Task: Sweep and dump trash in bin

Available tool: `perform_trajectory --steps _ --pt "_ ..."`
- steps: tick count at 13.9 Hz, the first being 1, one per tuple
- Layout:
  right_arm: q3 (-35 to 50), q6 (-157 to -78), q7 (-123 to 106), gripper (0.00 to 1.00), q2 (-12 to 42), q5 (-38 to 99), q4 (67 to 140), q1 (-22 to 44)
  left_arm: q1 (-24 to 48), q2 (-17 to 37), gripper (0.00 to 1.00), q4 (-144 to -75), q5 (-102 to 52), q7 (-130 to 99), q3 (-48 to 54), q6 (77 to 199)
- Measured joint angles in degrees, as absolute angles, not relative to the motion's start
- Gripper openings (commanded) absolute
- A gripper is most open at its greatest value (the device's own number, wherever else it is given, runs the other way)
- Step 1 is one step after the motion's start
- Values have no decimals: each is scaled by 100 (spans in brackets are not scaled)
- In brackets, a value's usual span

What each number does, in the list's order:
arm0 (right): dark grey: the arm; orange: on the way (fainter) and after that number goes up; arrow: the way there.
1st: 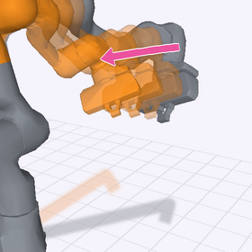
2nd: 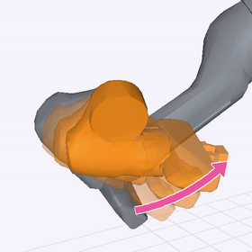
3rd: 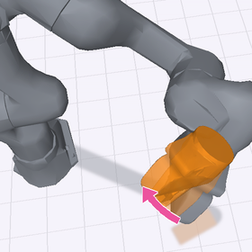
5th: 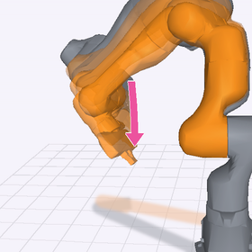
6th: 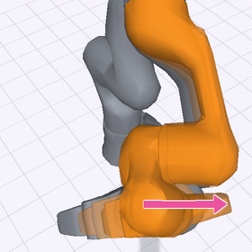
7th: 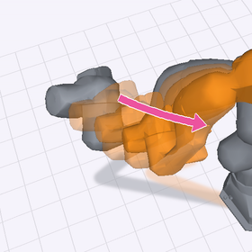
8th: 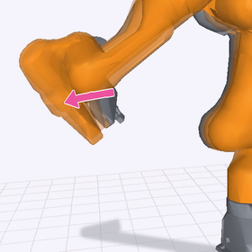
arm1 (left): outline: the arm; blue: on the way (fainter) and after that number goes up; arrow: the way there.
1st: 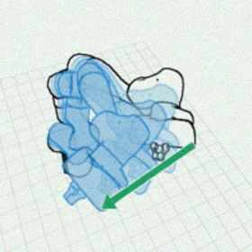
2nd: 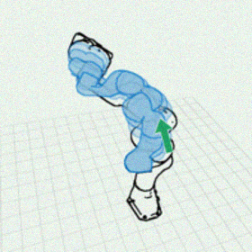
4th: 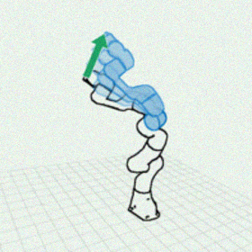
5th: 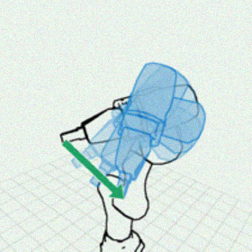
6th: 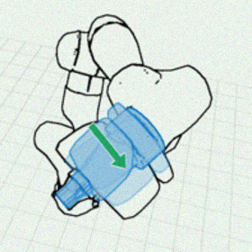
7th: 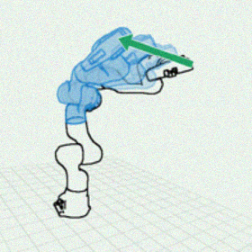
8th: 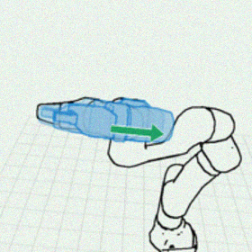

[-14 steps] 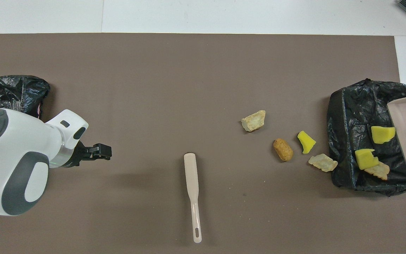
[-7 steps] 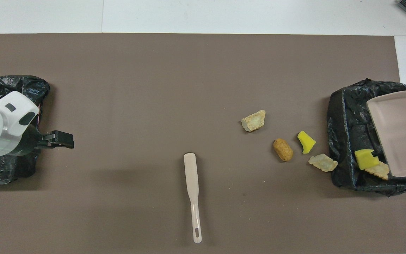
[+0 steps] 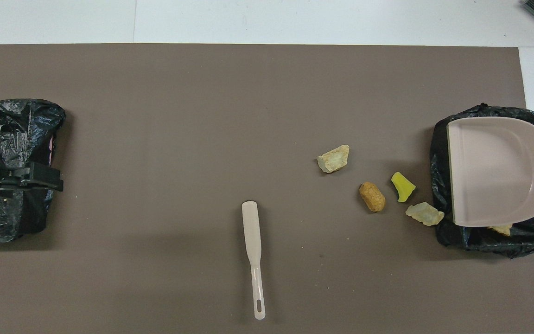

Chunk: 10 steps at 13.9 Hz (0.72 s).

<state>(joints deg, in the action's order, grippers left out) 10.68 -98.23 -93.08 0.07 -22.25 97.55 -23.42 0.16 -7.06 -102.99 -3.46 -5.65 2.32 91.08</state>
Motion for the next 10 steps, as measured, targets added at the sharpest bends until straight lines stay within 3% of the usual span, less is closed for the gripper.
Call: perform_trajectory --steps 4,10 --pt "1112 -9691 -7847 0 -18 -1635 10001 -2221 -15 -715 100 -9877 -259 -565 211 8707" --pt "1172 -9522 -4277 0 28 -920 10179 -1196 -40 -716 100 -9865 -257 -565 211 8706"
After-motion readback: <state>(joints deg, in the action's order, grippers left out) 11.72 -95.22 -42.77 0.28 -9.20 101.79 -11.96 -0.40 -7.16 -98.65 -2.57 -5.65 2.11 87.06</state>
